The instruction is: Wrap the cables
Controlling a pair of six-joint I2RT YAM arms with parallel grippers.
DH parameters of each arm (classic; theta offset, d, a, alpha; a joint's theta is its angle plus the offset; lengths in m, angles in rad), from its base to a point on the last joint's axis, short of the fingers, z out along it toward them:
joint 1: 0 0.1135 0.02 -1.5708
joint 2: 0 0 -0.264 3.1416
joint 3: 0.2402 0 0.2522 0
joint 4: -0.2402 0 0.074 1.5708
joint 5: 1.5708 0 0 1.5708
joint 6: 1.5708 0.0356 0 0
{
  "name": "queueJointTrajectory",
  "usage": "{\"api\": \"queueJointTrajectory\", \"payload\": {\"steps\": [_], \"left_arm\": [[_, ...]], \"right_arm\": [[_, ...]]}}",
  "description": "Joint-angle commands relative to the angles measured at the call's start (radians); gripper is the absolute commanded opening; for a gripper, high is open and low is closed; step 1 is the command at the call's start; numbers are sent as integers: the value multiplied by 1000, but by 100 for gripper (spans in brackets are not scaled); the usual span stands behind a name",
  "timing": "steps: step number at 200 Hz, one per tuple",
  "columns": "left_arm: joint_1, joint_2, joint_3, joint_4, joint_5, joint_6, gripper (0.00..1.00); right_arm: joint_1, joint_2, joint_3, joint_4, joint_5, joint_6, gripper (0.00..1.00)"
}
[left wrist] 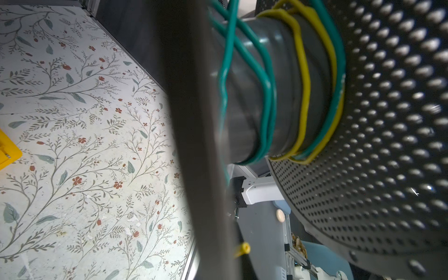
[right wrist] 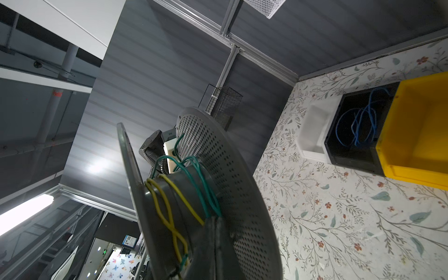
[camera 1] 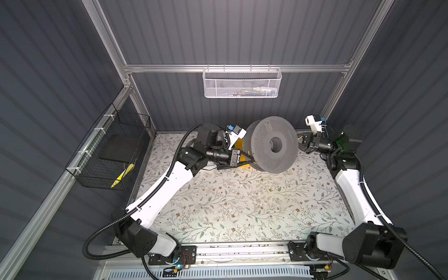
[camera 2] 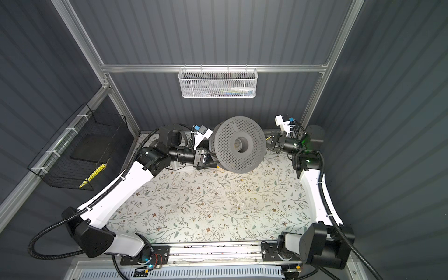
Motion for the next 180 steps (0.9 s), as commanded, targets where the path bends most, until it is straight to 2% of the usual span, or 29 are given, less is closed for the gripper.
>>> {"api": "queueJointTrajectory", "payload": {"steps": [1, 54, 91, 116, 134, 180], "left_arm": [[-7, -36, -1, -35, 222, 61, 0], [-14, -20, 77, -210, 180, 200, 0], [-87, 120, 320, -609, 0, 473, 0], [-135, 215, 448, -796, -131, 573, 0], [-143, 252, 484, -861, -215, 608, 0], [-147, 261, 451, -864, -373, 625, 0]], "right_arm": [[-44, 28, 43, 63, 91, 3, 0], [-45, 73, 138, 47, 23, 7, 0], [8, 84, 190, 62, -63, 7, 0], [86, 83, 215, 73, -142, -19, 0], [124, 78, 218, 73, -171, -39, 0], [180, 61, 184, 52, -215, -93, 0]]}}
